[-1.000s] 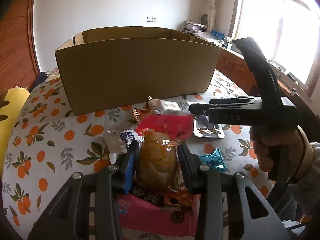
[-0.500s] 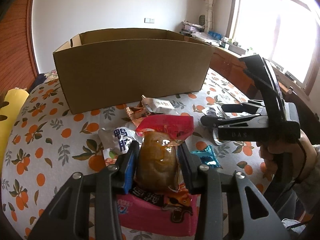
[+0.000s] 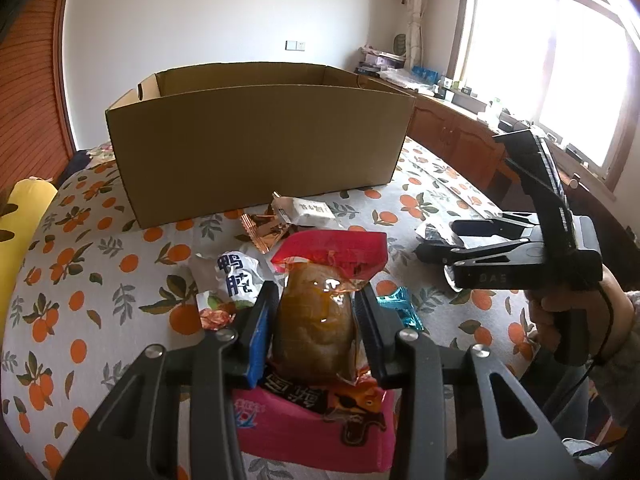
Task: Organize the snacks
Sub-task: 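Grasp the red-topped bread bag with the left tool while the right tool grasps the silver pouch, then lift the bread bag and silver pouch and carry both over the box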
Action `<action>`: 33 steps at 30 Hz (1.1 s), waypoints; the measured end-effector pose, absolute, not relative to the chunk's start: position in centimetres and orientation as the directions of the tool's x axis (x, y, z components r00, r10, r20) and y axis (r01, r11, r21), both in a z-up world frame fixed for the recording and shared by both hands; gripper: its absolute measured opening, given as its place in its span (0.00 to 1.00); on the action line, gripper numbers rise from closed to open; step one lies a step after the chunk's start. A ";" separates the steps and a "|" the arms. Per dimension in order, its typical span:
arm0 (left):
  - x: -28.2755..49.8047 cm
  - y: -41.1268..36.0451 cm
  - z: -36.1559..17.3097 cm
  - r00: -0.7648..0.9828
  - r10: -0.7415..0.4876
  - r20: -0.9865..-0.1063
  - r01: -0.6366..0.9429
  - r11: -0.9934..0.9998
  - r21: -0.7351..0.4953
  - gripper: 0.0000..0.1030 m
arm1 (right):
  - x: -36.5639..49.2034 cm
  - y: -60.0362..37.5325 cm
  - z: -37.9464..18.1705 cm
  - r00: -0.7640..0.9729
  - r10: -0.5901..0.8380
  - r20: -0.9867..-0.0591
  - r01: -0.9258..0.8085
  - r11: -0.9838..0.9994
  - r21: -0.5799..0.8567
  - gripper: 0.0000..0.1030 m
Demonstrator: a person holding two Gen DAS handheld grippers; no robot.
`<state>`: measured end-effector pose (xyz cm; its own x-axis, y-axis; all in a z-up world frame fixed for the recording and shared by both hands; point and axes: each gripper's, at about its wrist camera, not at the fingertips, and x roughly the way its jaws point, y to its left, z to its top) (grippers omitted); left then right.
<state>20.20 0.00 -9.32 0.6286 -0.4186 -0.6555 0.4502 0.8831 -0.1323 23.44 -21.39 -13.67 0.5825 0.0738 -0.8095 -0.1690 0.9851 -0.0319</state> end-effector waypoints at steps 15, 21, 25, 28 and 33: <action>19.8 -0.4 -9.5 0.627 -0.424 -0.654 0.451 0.882 -0.140 0.38 | 21.8 -21.0 -12.3 0.587 0.162 -0.793 -0.267 0.964 0.000 0.56; 19.8 -0.5 -9.4 0.636 -0.422 -0.646 0.441 0.886 -0.144 0.38 | 21.4 -20.6 -11.3 0.607 0.175 -0.775 -0.279 0.960 -0.001 0.56; 20.0 -0.4 -9.4 0.642 -0.416 -0.645 0.434 0.890 -0.141 0.38 | 21.3 -20.5 -11.3 0.616 0.181 -0.767 -0.284 0.959 -0.001 0.56; 20.3 -0.3 -9.5 0.643 -0.412 -0.645 0.429 0.892 -0.142 0.38 | 21.2 -20.5 -11.3 0.618 0.183 -0.765 -0.283 0.959 0.001 0.56; 20.9 -0.4 -9.0 0.655 -0.406 -0.638 0.427 0.895 -0.131 0.38 | 21.2 -20.7 -10.7 0.627 0.203 -0.752 -0.286 0.958 0.020 0.56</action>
